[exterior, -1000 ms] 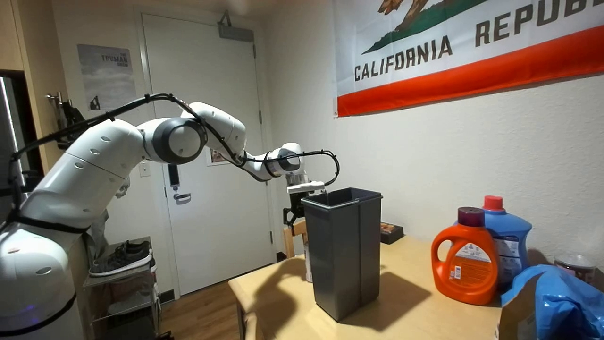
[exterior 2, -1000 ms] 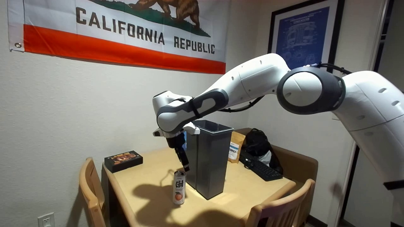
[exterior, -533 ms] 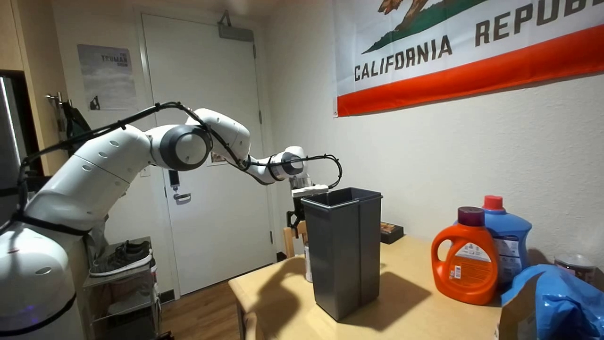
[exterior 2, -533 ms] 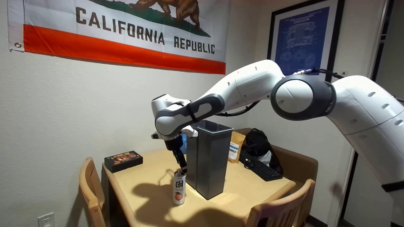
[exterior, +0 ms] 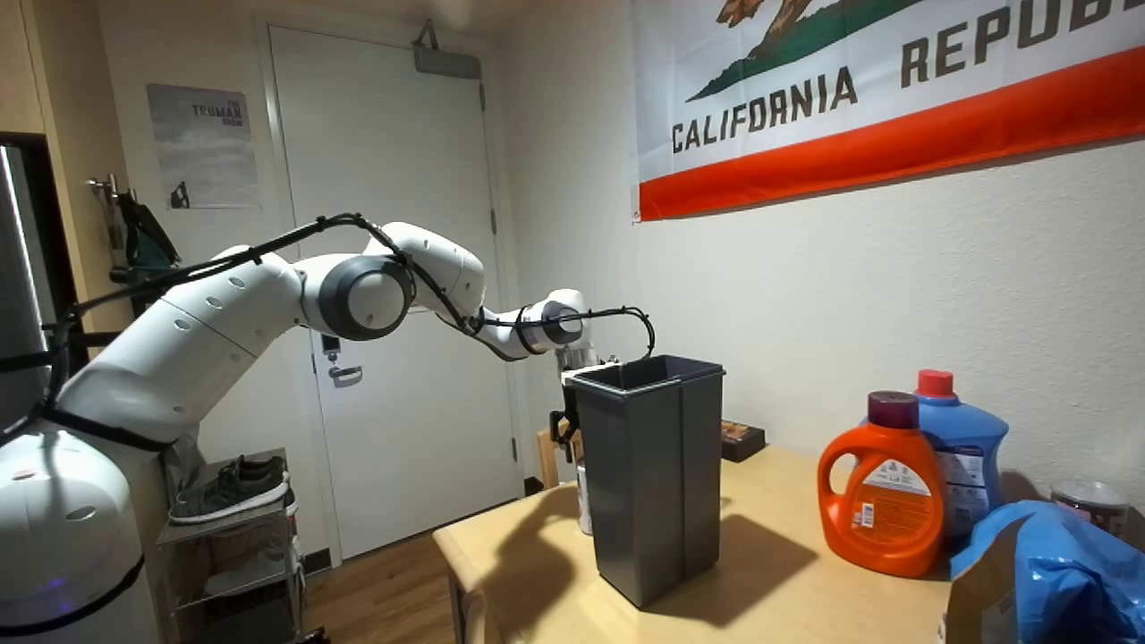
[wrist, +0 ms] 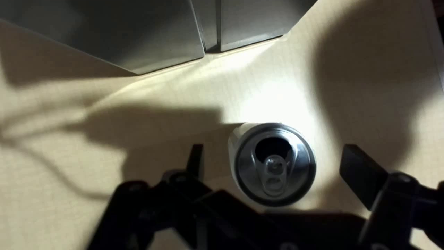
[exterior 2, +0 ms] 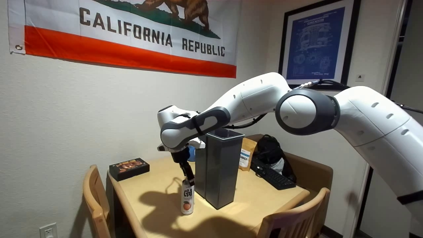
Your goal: Put the white can in the grey bin
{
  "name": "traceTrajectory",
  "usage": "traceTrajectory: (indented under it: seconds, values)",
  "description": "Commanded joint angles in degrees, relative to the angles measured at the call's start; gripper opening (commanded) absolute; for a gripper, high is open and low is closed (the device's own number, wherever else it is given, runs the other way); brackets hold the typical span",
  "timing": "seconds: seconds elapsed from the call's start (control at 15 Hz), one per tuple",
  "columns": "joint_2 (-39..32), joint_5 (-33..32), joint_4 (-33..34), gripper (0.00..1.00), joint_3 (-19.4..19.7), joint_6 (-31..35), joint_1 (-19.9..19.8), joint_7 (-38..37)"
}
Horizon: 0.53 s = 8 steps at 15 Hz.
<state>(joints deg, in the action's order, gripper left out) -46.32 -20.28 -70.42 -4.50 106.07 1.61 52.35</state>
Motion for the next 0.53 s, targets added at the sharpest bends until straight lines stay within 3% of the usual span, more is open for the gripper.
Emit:
traceTrajectory:
  seconds: [0.0,0.27,0.33,0.4,0.47]
  values:
    - [-2.6,0.5,2.9,1.0,0.3,-0.4,0.5,2.7]
    - [-3.7,0.5,2.9,1.0,0.4,-0.7,0.7,2.5]
    - [-3.8,0.6,2.9,0.75,0.3,-0.6,0.7,2.4]
    - [-3.9,0.6,2.9,0.74,0.4,-0.5,0.7,2.5]
    - [-3.8,0.6,2.9,0.66,0.4,-0.4,0.7,2.4]
